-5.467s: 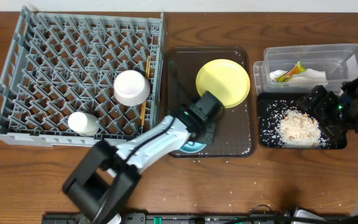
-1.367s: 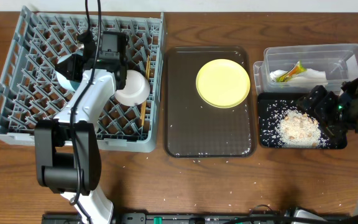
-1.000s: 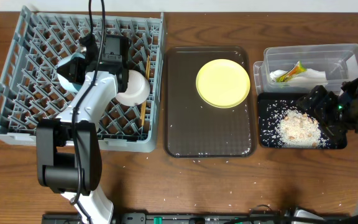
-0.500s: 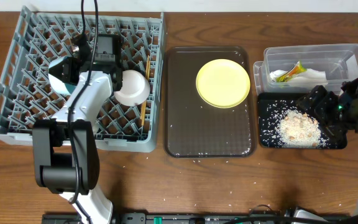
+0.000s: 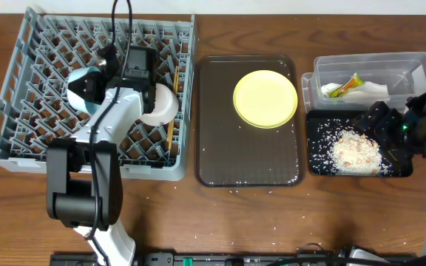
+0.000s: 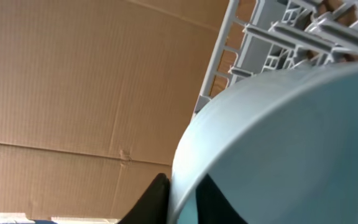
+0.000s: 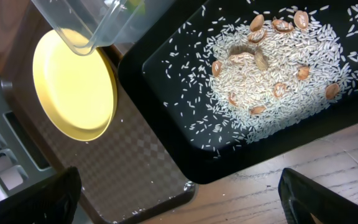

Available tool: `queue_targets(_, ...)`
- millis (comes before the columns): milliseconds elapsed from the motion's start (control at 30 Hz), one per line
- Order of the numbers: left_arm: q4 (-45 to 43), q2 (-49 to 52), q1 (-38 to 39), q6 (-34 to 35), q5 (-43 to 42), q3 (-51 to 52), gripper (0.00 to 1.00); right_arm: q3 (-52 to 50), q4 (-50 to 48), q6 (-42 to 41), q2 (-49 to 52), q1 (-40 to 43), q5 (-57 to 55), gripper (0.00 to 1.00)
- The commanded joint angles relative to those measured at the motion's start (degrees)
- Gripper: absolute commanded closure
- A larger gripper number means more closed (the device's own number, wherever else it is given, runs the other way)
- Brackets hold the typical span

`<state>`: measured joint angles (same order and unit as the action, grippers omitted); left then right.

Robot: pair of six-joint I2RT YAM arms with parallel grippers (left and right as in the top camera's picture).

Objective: Sort waste into correct bins and load items into the dishwasher

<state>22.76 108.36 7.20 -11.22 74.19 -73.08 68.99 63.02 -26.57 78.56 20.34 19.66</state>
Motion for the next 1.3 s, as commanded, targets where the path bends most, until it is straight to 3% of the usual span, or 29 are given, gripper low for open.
queue_targets(0,-1.1,1.4,2.7,1.5,-1.8,0.9,0.72,0.6,0.0,-0.6,-1.0,0.2,0.1,0.01)
queue_targets(100,-2.3,1.4,5.2,1.4,-3.6,0.9,0.60,0.6,0.0,-0.6,-1.0,0.2,0.1,0.01)
queue_targets(267,-2.1,1.4,7.2,1.4,-9.1,0.9,0.56,0.6,0.0,-0.6,-1.0,0.2,0.1,0.01)
queue_targets(567,-2.1,0.3,7.3,2.1,-10.7,0.9,0.52,0.6,0.0,-0.6,-1.0,0.2,0.1,0.01)
queue_targets(767,-2.1,0.2,5.2,2.0,-6.9,0.9,0.89,0.6,0.0,-0.6,-1.0,0.2,0.1,0.01)
queue_targets(1200,-2.4,0.2,0.0,2.1,-5.8,0.9,0.89,0.6,0.0,-0.6,-1.0,0.2,0.1,0.01)
queue_targets(1267,-2.6,0.2,0.0,2.1,-5.8,0.9,0.77,0.6,0.0,-0.6,-1.0,0.2,0.1,0.01)
